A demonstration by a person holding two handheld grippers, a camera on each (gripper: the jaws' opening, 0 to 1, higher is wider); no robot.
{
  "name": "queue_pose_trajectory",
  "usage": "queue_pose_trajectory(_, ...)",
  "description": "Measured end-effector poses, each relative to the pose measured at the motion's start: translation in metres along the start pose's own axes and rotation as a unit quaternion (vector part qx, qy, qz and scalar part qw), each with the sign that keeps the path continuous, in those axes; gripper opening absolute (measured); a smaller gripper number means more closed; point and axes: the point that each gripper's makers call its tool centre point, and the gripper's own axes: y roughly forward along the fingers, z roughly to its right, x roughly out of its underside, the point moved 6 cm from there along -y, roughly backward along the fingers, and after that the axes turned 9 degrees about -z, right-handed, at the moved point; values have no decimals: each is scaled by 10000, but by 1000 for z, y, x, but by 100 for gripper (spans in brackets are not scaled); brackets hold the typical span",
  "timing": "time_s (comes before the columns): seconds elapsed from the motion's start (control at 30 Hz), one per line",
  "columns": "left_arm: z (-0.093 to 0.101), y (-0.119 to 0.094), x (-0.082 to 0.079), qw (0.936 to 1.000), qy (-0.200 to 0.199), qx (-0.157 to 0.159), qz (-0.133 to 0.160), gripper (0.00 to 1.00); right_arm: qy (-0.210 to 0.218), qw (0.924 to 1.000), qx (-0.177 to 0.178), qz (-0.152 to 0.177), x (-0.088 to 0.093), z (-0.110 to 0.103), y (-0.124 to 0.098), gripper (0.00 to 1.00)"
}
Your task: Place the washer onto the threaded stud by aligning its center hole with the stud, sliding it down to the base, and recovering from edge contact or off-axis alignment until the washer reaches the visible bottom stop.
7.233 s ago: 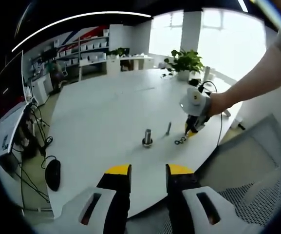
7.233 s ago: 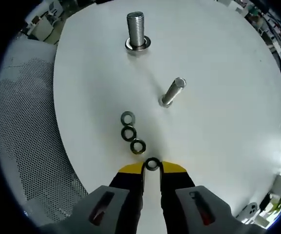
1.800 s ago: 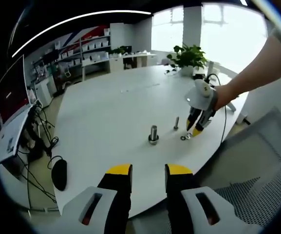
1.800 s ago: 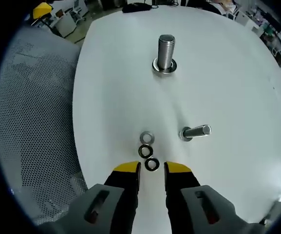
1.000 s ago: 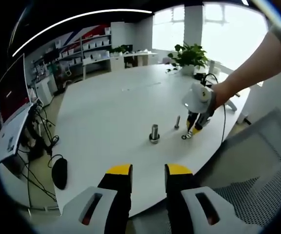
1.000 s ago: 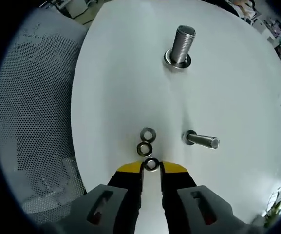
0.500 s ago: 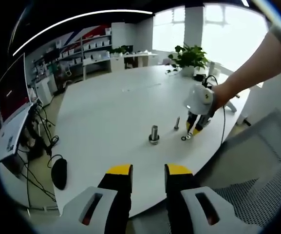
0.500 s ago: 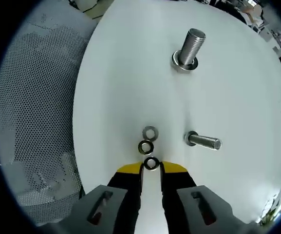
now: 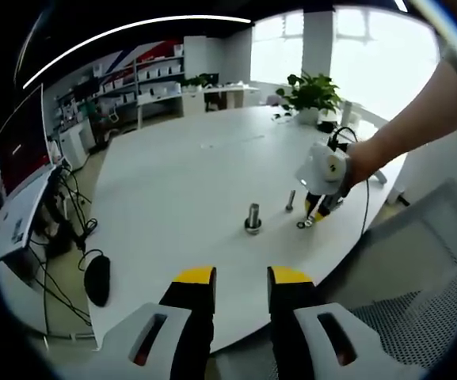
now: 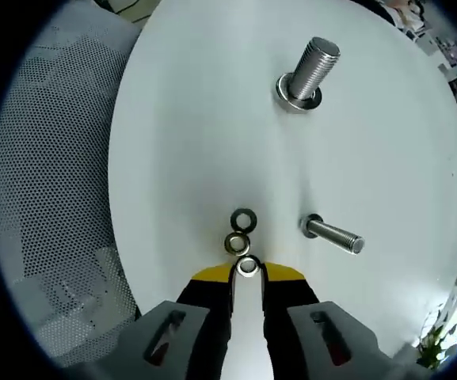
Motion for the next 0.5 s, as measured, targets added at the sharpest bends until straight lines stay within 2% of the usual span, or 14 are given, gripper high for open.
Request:
queue_pose_trajectory(0.07,0,0,0,10000,11,2,-9,24,555,9983,-160,36,1,3,0,15)
queue_pose_trajectory(0.13,1,0,0,10000,2,11,-8,24,849,9959,-299,115,2,5,-1,15)
queue_pose_trajectory(0.33,0,0,0,10000,-7,10,16,24,829,9959,-183,320,5,1,-2,15)
queue_pose_trajectory(0.5,1,-1,0,10000,10,42,26,23,1324,9878,-131,813,10,0,-1,14)
